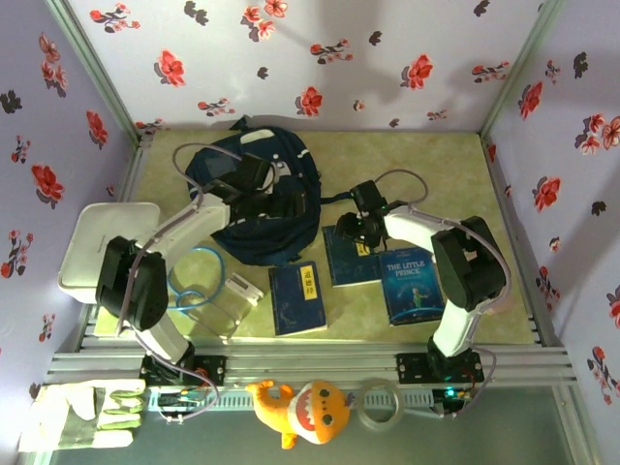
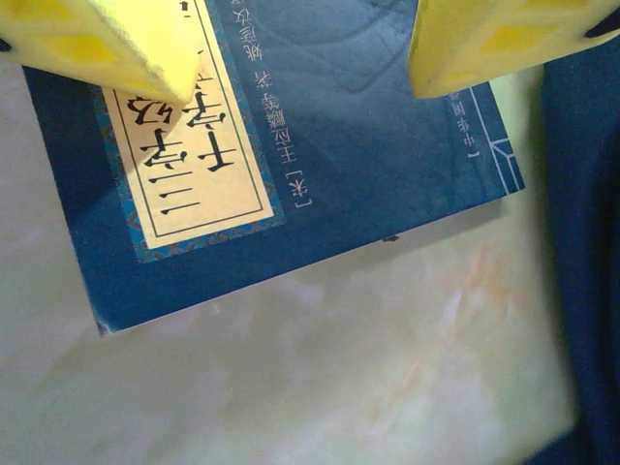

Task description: Pack books, pencil case, and school supplies into a backpack

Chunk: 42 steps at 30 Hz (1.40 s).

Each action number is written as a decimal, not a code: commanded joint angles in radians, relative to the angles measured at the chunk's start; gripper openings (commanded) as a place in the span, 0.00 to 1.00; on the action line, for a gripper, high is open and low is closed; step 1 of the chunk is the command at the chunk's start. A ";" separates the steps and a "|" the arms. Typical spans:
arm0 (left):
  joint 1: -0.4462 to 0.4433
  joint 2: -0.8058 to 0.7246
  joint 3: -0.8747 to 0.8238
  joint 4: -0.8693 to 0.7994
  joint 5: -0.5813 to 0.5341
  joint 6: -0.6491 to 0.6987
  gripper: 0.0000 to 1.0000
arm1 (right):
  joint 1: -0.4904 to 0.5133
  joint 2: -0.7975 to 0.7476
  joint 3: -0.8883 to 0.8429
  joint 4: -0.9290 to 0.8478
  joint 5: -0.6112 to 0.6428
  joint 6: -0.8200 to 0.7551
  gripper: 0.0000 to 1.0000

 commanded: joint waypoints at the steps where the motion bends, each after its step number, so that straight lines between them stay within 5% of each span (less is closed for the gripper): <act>1: -0.047 0.047 0.046 0.050 0.078 -0.061 0.99 | -0.068 0.054 -0.054 0.000 0.090 0.050 0.61; 9: -0.167 0.172 0.144 0.061 0.125 -0.043 0.98 | -0.100 -0.031 -0.044 0.049 0.015 0.049 0.61; 19: -0.217 0.368 0.307 -0.016 0.136 0.030 0.91 | -0.116 -0.190 -0.122 -0.011 0.131 0.098 0.55; 29: -0.220 0.558 0.500 -0.166 0.086 0.052 0.67 | -0.132 -0.104 -0.100 -0.045 0.090 0.062 0.39; 42: -0.220 0.634 0.560 -0.220 0.062 0.049 0.60 | -0.134 -0.032 -0.092 -0.043 0.090 0.050 0.29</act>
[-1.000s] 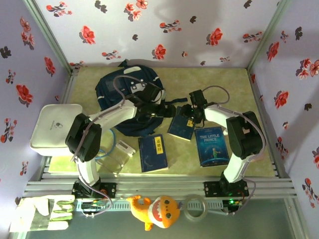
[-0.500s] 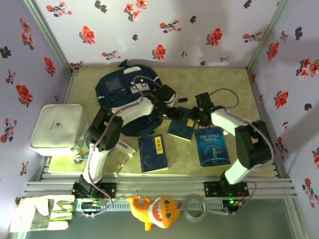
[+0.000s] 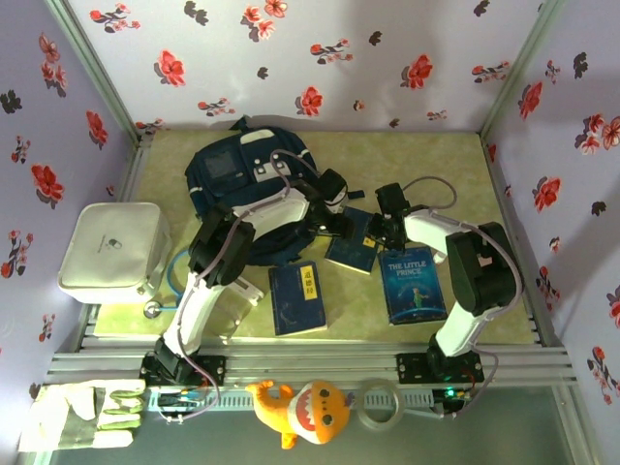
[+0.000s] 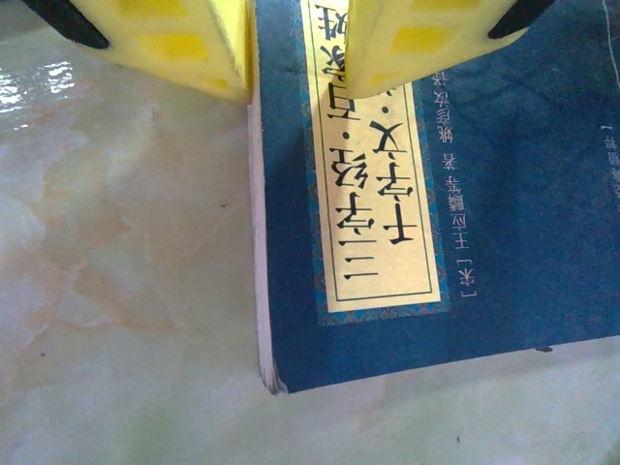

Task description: Pack books, pencil case, and school supplies into a backpack

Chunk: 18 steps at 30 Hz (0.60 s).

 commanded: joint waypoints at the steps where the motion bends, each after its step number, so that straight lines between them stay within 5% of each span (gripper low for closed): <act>1: 0.000 0.022 0.030 -0.045 -0.014 0.012 0.59 | -0.005 0.037 0.010 -0.025 0.009 -0.009 0.29; 18: -0.003 0.027 0.052 -0.038 0.109 -0.019 0.47 | -0.005 0.055 -0.019 0.040 -0.050 0.039 0.28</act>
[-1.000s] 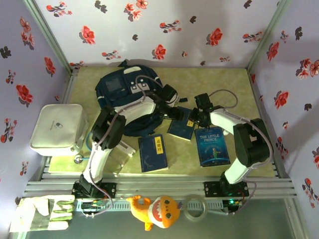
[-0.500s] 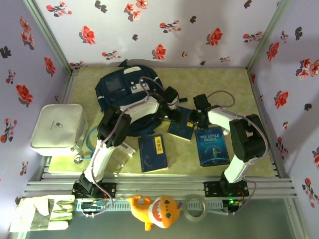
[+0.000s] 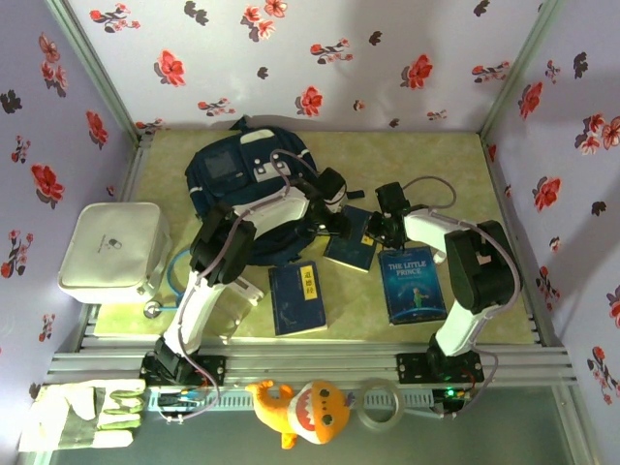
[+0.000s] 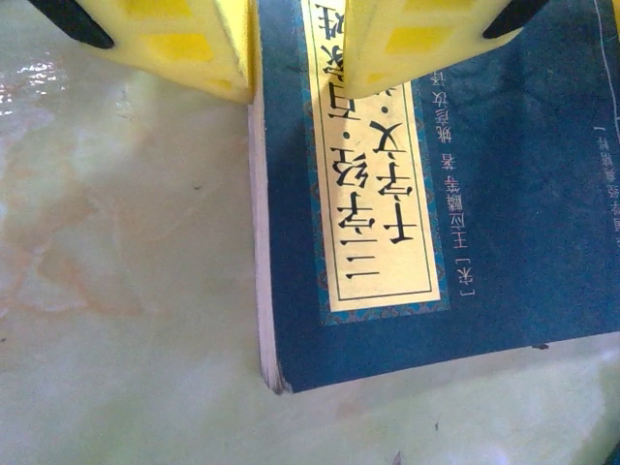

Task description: Pack books, pencil case, and school supplies into a backpack

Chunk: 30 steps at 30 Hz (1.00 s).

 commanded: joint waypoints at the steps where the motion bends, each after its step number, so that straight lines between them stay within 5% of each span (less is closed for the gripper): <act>1: -0.007 0.000 0.034 -0.013 0.092 -0.016 0.47 | -0.005 0.039 -0.023 0.008 -0.025 0.026 0.28; 12: -0.002 -0.149 0.013 0.054 0.148 -0.056 0.39 | -0.004 0.040 -0.032 0.037 -0.032 0.051 0.28; 30: 0.001 -0.083 0.001 0.061 0.169 -0.112 0.33 | -0.005 0.044 -0.050 0.076 -0.055 0.084 0.28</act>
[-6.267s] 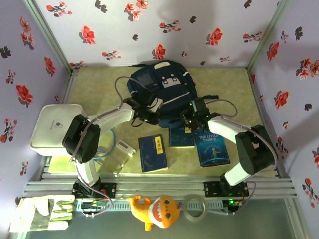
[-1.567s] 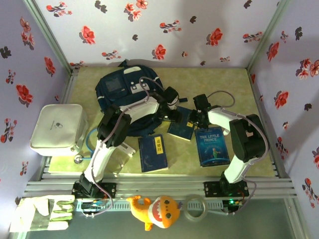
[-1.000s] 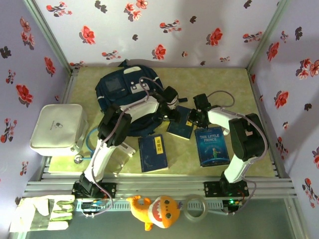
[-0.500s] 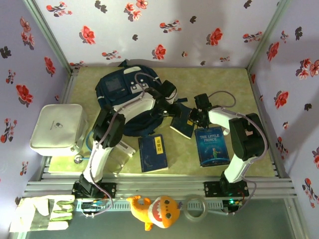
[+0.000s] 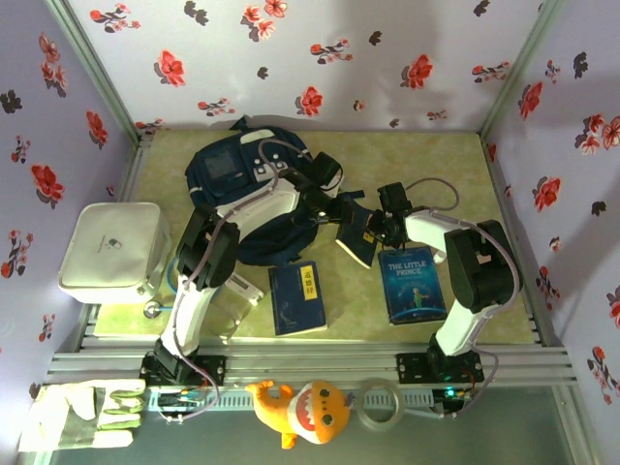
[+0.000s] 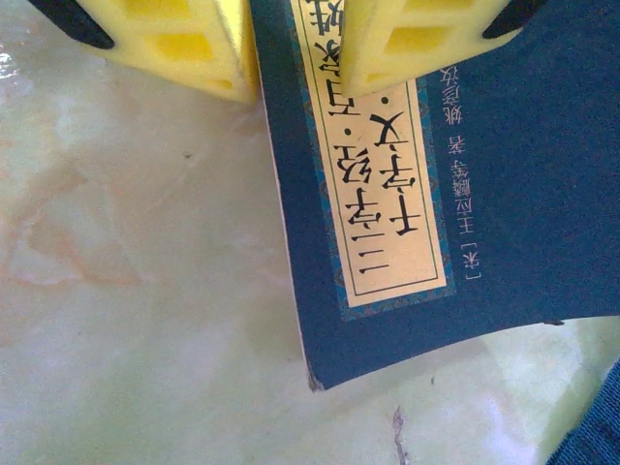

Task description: Pack books, pencil case, and school supplies into a backpack

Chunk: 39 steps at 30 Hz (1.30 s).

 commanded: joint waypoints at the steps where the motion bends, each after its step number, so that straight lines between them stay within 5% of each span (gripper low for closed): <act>1: -0.016 0.029 -0.001 0.035 0.094 -0.037 0.32 | 0.006 0.038 -0.031 0.009 -0.044 0.031 0.28; 13: -0.017 0.038 -0.012 0.076 0.140 -0.086 0.23 | 0.006 0.041 -0.040 0.021 -0.033 0.050 0.27; 19: -0.011 0.005 -0.011 0.038 0.086 -0.048 0.09 | 0.003 0.000 -0.038 0.007 -0.008 0.035 0.30; 22: 0.004 -0.037 -0.014 0.033 0.079 -0.031 0.00 | -0.001 -0.048 -0.046 0.026 -0.008 0.023 0.36; 31: 0.133 -0.240 -0.134 0.129 0.073 -0.058 0.00 | -0.009 -0.207 -0.122 0.232 -0.122 0.038 0.60; 39: 0.273 -0.423 -0.344 0.355 0.071 -0.228 0.00 | -0.004 -0.229 -0.170 0.496 -0.298 0.214 0.74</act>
